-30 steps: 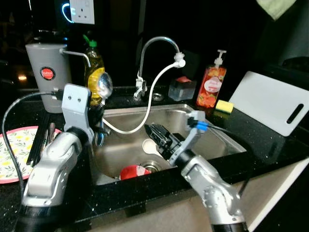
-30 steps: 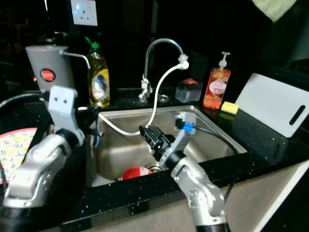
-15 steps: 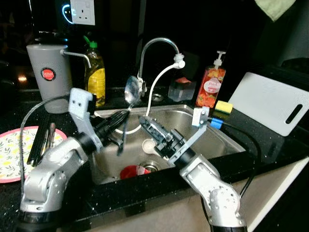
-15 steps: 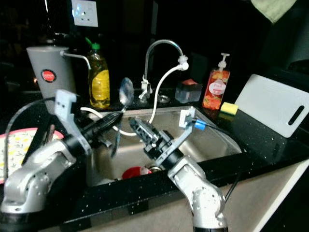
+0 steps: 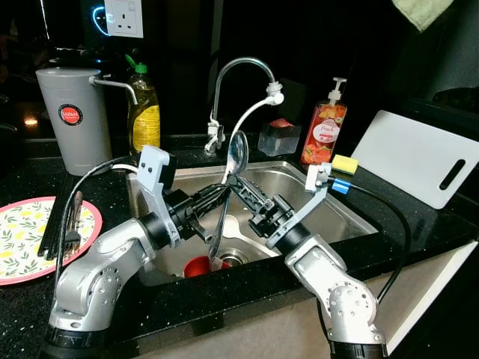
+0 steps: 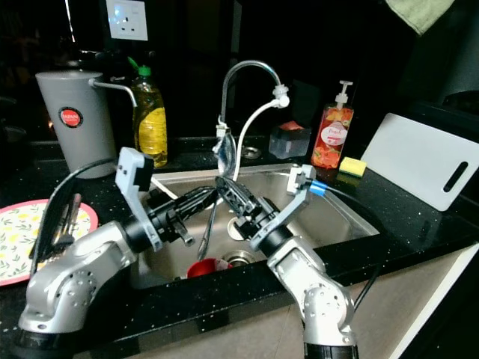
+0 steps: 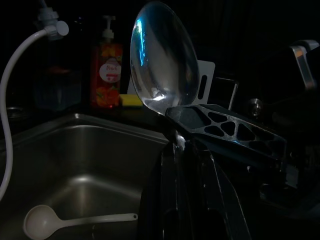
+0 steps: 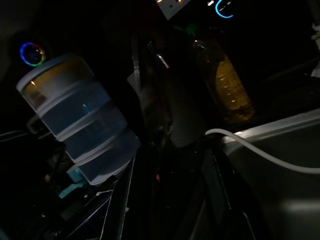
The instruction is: Kitchen organization
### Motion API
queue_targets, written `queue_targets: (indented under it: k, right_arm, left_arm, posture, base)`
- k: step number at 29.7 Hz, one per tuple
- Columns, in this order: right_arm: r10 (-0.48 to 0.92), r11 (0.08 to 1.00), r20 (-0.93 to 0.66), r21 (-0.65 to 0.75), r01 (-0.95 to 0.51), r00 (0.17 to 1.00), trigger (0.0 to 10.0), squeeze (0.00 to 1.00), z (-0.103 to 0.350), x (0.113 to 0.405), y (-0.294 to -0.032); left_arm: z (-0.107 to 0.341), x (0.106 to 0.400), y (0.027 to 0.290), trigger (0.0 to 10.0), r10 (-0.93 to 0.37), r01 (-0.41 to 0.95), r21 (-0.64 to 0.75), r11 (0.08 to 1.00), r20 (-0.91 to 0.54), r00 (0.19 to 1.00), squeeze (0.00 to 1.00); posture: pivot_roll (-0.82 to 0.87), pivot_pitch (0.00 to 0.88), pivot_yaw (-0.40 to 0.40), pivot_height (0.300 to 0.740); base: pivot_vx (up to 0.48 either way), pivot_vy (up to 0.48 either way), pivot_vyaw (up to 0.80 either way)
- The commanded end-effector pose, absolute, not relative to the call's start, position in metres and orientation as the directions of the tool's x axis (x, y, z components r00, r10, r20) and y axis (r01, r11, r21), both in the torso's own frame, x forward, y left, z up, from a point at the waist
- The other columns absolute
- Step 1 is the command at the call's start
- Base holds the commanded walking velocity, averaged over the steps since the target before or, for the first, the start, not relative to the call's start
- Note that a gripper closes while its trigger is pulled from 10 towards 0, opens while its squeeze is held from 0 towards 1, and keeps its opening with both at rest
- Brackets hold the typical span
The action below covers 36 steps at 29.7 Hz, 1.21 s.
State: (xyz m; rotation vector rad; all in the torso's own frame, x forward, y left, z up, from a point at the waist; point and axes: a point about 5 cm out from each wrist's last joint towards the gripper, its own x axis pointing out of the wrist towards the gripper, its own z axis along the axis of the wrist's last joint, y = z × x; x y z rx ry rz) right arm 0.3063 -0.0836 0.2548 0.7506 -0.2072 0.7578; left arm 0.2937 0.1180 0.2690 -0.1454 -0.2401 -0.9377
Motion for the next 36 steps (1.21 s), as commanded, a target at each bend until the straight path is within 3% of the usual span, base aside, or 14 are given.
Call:
queue_targets:
  k: [1,6,7,8,10,11,12,22,23,25,26,29,30,36]
  right_arm:
    - [0.531,0.513,0.399,0.551,-0.658,0.748,10.0,0.00,0.251,0.311,-0.086]
    - [0.520,0.517,0.394,0.561,-0.646,0.758,10.0,0.00,0.251,0.312,-0.087]
    - [0.516,0.519,0.393,0.563,-0.643,0.761,5.3,0.00,0.251,0.312,-0.088]
    - [0.516,0.519,0.393,0.563,-0.643,0.761,5.3,0.00,0.251,0.312,-0.088]
    - [0.511,0.520,0.394,0.565,-0.640,0.764,1.5,0.00,0.251,0.312,-0.088]
    - [0.511,0.520,0.394,0.565,-0.640,0.764,1.5,0.00,0.251,0.312,-0.088]
    - [0.508,0.518,0.397,0.569,-0.639,0.765,0.0,0.00,0.251,0.312,-0.089]
    - [0.503,0.515,0.397,0.575,-0.635,0.767,0.0,0.00,0.250,0.312,-0.089]
    - [0.499,0.529,0.379,0.578,-0.621,0.779,4.9,0.00,0.248,0.314,-0.089]
    - [0.497,0.536,0.372,0.579,-0.614,0.784,4.9,0.00,0.247,0.315,-0.089]
    - [0.490,0.548,0.362,0.580,-0.603,0.793,10.0,0.00,0.246,0.317,-0.090]
    - [0.472,0.565,0.351,0.584,-0.583,0.809,10.0,0.00,0.245,0.321,-0.091]
    - [0.458,0.573,0.345,0.589,-0.569,0.819,10.0,0.00,0.244,0.324,-0.093]
    - [0.413,0.610,0.322,0.597,-0.521,0.852,10.0,0.00,0.242,0.340,-0.098]
  left_arm:
    - [0.268,0.290,0.111,10.0,-0.806,0.836,-0.008,0.549,0.259,0.532,0.00]
    - [0.266,0.289,0.108,10.0,-0.815,0.841,0.000,0.542,0.243,0.526,0.00]
    - [0.265,0.288,0.108,10.0,-0.818,0.841,0.001,0.541,0.237,0.525,0.00]
    - [0.265,0.288,0.108,10.0,-0.818,0.841,0.001,0.541,0.237,0.525,0.00]
    - [0.263,0.288,0.107,10.0,-0.822,0.844,0.004,0.537,0.225,0.522,0.00]
    - [0.263,0.288,0.107,10.0,-0.822,0.844,0.004,0.537,0.225,0.522,0.00]
    - [0.262,0.288,0.106,10.0,-0.824,0.844,0.007,0.536,0.220,0.521,0.00]
    - [0.264,0.296,0.108,10.0,-0.762,0.779,0.022,0.626,0.231,0.605,0.00]
    - [0.267,0.299,0.112,10.0,-0.731,0.762,-0.017,0.648,0.266,0.628,1.00]
    - [0.268,0.300,0.113,10.0,-0.721,0.757,-0.034,0.653,0.280,0.634,1.00]
    - [0.270,0.302,0.116,10.0,-0.702,0.740,-0.044,0.671,0.286,0.653,1.00]
    - [0.273,0.303,0.120,10.0,-0.675,0.717,-0.046,0.695,0.300,0.674,1.00]
    - [0.277,0.302,0.124,10.0,-0.663,0.712,-0.051,0.700,0.322,0.675,0.06]
    - [0.282,0.301,0.131,10.0,-0.634,0.699,-0.069,0.712,0.366,0.681,0.00]
  posture:
    - [-0.07,0.000,-0.108,0.740]
    - [-0.07,0.000,-0.106,0.740]
    - [-0.07,0.000,-0.104,0.740]
    - [-0.07,0.000,-0.104,0.740]
    - [-0.07,0.000,-0.104,0.740]
    - [-0.07,0.000,-0.104,0.740]
    - [-0.07,0.000,-0.103,0.740]
    - [-0.07,0.000,-0.107,0.740]
    - [-0.07,0.000,-0.108,0.740]
    - [-0.07,0.000,-0.108,0.740]
    - [-0.07,0.000,-0.110,0.740]
    - [-0.07,0.000,-0.109,0.740]
    - [-0.07,0.000,-0.107,0.740]
    - [-0.06,0.000,-0.102,0.740]
  base:
    - [0.000,0.000,0.00]
    - [0.000,0.000,0.00]
    - [0.000,0.000,0.00]
    - [0.000,0.000,0.00]
    - [0.000,0.000,0.00]
    - [0.000,0.000,0.00]
    - [0.000,0.000,0.00]
    - [0.000,0.000,0.00]
    - [0.000,0.000,0.00]
    - [0.000,0.000,0.00]
    - [0.000,0.000,0.00]
    - [0.000,0.000,0.00]
    - [0.000,0.000,0.00]
    - [0.000,0.000,0.00]
